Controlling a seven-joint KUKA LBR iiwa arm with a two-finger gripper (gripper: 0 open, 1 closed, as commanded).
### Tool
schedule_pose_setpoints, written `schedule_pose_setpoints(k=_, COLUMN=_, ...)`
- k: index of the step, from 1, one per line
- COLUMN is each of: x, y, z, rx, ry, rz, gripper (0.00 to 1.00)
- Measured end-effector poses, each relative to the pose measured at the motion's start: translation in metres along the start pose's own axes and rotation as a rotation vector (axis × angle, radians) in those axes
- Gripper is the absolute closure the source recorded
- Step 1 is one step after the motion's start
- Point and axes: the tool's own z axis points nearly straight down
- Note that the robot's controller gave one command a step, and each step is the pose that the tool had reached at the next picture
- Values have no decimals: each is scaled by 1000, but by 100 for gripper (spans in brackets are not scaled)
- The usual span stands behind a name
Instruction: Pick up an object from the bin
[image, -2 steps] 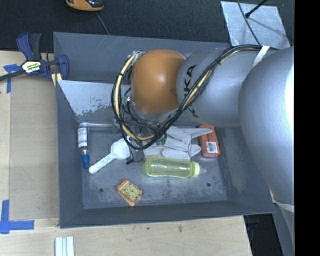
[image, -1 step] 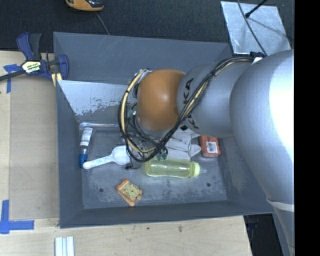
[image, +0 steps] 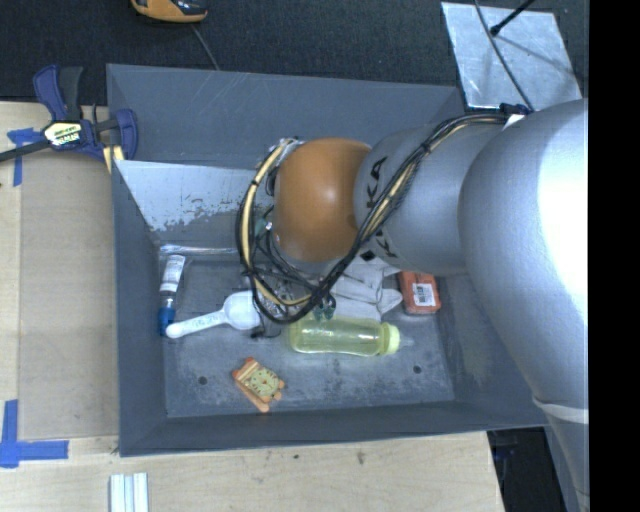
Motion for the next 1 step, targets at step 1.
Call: schedule_pose_setpoints(k=1, x=13, y=-29, z=-164, rx=1, ry=-4, rz=77, gripper=100)
